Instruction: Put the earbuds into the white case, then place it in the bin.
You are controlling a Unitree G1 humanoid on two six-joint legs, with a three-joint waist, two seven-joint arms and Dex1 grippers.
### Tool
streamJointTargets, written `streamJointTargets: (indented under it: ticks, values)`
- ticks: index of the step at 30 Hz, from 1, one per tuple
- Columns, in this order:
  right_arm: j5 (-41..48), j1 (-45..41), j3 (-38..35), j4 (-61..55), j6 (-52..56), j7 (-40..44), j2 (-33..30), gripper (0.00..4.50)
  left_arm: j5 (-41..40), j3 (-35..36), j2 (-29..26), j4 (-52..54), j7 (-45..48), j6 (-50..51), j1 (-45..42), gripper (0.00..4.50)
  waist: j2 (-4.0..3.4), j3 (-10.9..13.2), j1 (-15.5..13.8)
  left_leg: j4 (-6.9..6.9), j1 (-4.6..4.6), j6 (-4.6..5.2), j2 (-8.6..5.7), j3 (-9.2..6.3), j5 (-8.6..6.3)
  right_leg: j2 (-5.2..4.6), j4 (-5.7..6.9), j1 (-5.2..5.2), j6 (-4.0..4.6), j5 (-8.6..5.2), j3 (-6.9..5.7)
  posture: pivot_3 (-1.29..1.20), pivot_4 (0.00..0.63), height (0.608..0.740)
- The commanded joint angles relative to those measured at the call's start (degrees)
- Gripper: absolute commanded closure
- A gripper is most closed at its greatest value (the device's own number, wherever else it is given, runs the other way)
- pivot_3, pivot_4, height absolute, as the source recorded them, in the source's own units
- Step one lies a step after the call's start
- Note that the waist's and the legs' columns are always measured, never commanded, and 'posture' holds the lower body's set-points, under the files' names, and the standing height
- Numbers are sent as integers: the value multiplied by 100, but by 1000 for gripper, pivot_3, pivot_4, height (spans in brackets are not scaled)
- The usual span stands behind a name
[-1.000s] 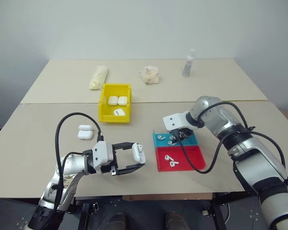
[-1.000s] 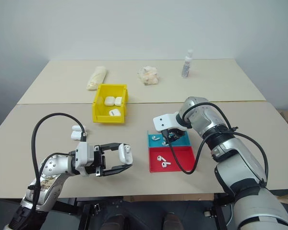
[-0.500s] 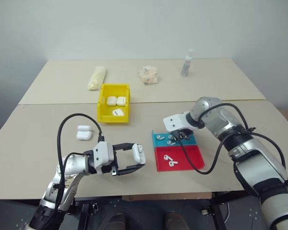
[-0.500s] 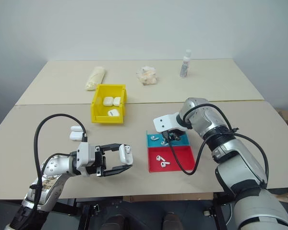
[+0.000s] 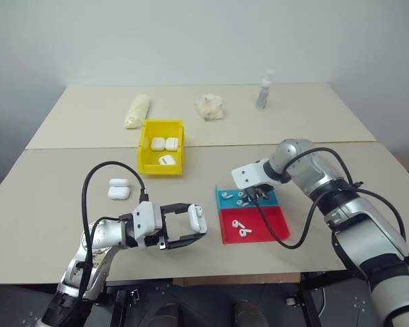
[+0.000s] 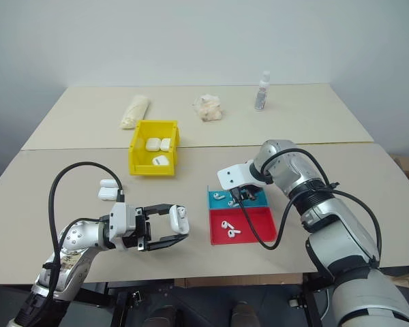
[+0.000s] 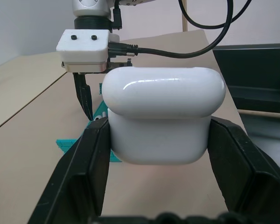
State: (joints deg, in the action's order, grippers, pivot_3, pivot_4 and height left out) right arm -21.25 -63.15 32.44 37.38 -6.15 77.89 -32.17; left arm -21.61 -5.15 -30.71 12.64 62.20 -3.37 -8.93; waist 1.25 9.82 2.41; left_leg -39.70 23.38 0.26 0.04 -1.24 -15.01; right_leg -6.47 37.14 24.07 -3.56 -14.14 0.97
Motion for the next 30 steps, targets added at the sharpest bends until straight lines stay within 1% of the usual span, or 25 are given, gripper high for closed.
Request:
streamJointTargets:
  ticks: [1,16,19,29,30]
  values:
    - [-1,52,-75,23,-151,7,-2,2593,-26,6,31,104,-25,-118,-25,1724,0,0,0,0,0,0,0,0,0,0,0,0,0,0,0,0,150,740]
    - [-18,50,-58,92,-522,14,-11,2593,28,-13,38,93,-52,-150,-36,1724,0,0,3,0,-1,0,1,0,0,0,0,0,0,0,1,0,150,740]
    - [-46,51,-44,93,-521,-1,-6,3088,30,-10,39,101,-53,-129,-31,1724,0,0,3,0,-1,0,1,0,0,0,0,0,0,0,1,0,150,740]
    - [-119,64,-39,127,-517,-83,-7,3088,53,-11,63,91,-49,-138,-48,1724,0,0,3,0,-4,0,0,0,0,0,0,-2,0,0,1,0,150,740]
    - [-120,68,-38,121,-519,-82,-10,3265,53,-10,64,88,-48,-142,-51,1724,0,0,3,0,-4,0,1,0,0,0,0,-2,0,0,1,0,150,740]
